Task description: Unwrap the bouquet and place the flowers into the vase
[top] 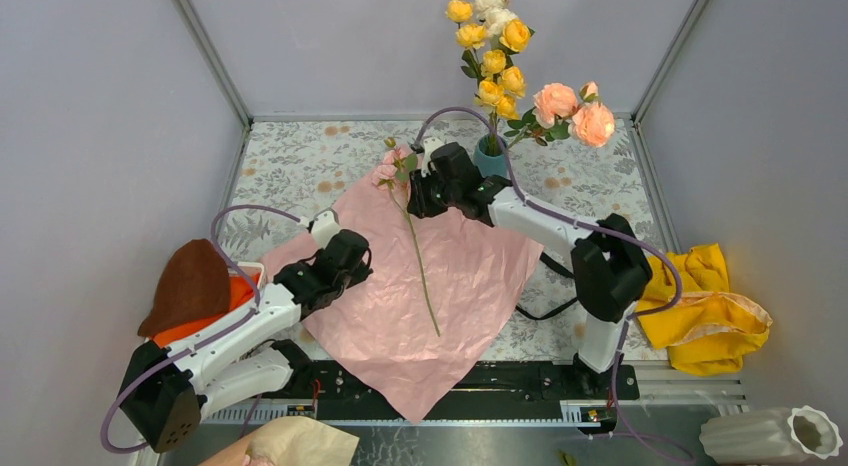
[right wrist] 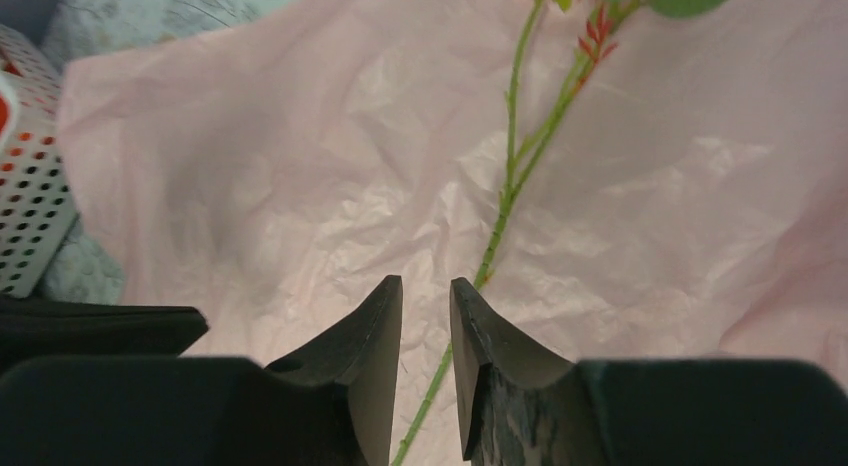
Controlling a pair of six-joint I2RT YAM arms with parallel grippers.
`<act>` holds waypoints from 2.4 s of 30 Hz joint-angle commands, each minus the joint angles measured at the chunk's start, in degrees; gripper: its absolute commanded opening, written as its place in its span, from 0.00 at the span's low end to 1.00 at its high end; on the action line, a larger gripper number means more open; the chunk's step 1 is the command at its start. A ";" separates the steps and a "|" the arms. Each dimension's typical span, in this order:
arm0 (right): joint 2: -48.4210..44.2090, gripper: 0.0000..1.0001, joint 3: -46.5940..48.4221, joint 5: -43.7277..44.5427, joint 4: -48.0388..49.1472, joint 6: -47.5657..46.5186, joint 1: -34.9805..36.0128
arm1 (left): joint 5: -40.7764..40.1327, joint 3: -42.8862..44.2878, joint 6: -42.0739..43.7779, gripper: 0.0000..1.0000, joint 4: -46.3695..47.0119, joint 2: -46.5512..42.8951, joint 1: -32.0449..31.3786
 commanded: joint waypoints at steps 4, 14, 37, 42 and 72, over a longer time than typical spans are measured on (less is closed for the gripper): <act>5.91 0.30 6.57 4.99 -5.80 -0.31 0.87 | -1.80 -0.74 -0.63 0.09 0.11 -0.23 0.42; 13.45 0.31 11.04 4.49 -9.52 -0.11 3.13 | -1.90 -0.85 -0.58 0.09 0.24 0.09 0.51; 16.19 0.38 15.48 14.95 -14.39 -0.49 4.03 | -1.33 -1.22 -0.31 0.09 0.98 0.32 0.68; 18.58 0.38 17.91 17.25 -17.47 -0.63 4.03 | -0.89 -1.05 -0.31 0.09 1.23 0.81 0.68; 9.98 0.37 4.07 17.21 -14.53 2.53 4.64 | -0.41 -1.27 -0.49 0.09 1.44 0.56 0.77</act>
